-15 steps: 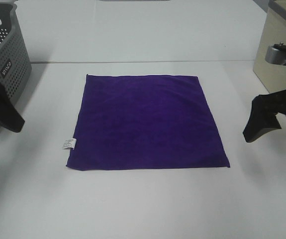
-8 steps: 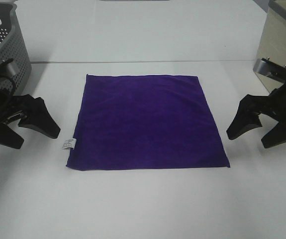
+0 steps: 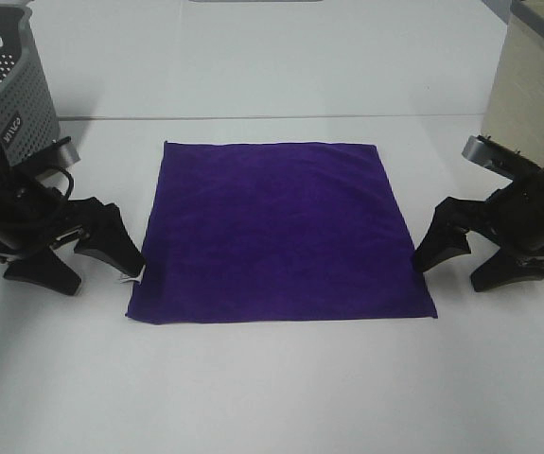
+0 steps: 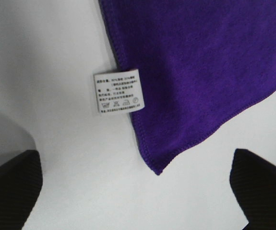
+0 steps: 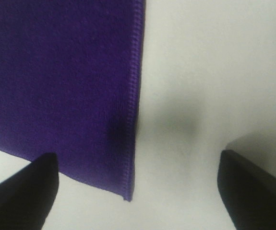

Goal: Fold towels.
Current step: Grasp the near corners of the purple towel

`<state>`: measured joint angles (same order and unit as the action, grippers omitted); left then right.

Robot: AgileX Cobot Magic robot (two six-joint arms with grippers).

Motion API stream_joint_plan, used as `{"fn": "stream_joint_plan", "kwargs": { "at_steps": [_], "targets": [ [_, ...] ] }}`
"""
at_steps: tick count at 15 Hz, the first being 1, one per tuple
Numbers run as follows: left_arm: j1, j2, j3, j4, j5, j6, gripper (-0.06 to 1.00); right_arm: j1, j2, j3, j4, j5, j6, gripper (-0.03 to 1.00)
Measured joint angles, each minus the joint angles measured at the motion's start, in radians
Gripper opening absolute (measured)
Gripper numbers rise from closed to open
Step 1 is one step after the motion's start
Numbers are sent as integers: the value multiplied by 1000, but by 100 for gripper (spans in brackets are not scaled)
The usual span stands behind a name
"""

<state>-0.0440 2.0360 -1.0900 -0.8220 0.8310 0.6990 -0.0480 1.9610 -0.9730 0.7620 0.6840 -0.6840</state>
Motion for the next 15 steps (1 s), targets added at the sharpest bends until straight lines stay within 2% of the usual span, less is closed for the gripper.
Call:
{"fn": "stream_joint_plan", "kwargs": {
  "at_steps": [15],
  "targets": [
    [-13, 22, -11, -22, 9, 7, 99, -1, 18, -5, 31, 17, -11, 88]
  ]
}}
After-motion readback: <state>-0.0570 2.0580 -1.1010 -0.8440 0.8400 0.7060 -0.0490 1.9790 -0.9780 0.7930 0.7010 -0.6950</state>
